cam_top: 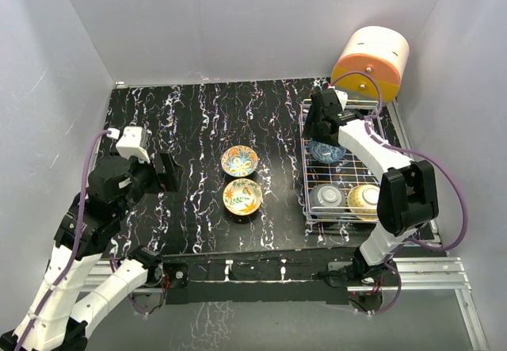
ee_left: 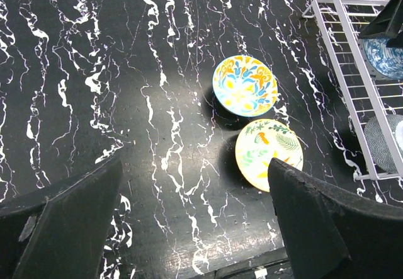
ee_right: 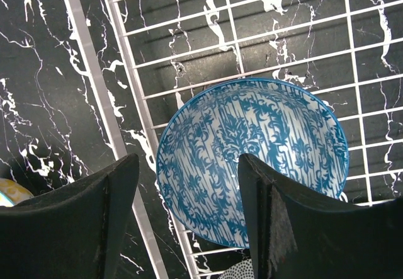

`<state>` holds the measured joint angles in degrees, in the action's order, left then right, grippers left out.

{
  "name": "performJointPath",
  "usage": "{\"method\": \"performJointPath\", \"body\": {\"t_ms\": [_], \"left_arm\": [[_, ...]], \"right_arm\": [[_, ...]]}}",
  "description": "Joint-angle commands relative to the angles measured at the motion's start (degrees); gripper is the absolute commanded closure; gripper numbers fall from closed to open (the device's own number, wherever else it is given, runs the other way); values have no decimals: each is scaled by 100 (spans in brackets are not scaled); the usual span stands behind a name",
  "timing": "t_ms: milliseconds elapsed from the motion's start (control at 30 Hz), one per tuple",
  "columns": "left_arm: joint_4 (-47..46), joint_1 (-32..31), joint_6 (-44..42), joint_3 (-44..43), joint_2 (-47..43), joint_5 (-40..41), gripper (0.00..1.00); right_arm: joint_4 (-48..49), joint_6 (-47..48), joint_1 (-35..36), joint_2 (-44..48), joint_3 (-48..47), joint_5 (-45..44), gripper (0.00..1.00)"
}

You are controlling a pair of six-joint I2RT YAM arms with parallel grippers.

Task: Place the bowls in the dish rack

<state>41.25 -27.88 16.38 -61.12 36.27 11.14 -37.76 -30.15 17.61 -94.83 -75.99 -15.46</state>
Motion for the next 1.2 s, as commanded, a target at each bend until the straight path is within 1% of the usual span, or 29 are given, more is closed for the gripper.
{"method": "performJointPath", "body": {"t_ms": [0,400,467,533,600,700,800,833,1000,1167], "left_arm": [[91,-20,-223,-136,-32,-40,3],[250,-19,-368,-282,-48,50,3],[270,-25,-364,-286,-58,61,3],[286,-22,-372,-286,-52,64,3],[310,-19,-381,-291,-37,71,3],[313,-24,-398,-308,-20,102,3],[305,-20,-401,-296,1,116,3],[298,-24,-395,-288,10,103,3],[270,-25,-373,-260,63,80,3],[280,-24,-343,-284,115,96,3]], "right_arm": [[175,-300,-3,-33,-208,-343,35],[363,-441,-3,-572,-326,-468,40],[418,-470,-3,-693,-308,-471,44],[475,-490,-3,-729,-274,-443,49],[521,-515,-3,-737,-245,-440,57],[590,-520,-3,-704,-171,-424,71],[716,-526,-3,-601,-62,-293,90],[782,-532,-3,-567,-4,-234,92],[1439,-618,-3,85,456,123,92],[2450,-851,-27,832,1020,580,92]]}}
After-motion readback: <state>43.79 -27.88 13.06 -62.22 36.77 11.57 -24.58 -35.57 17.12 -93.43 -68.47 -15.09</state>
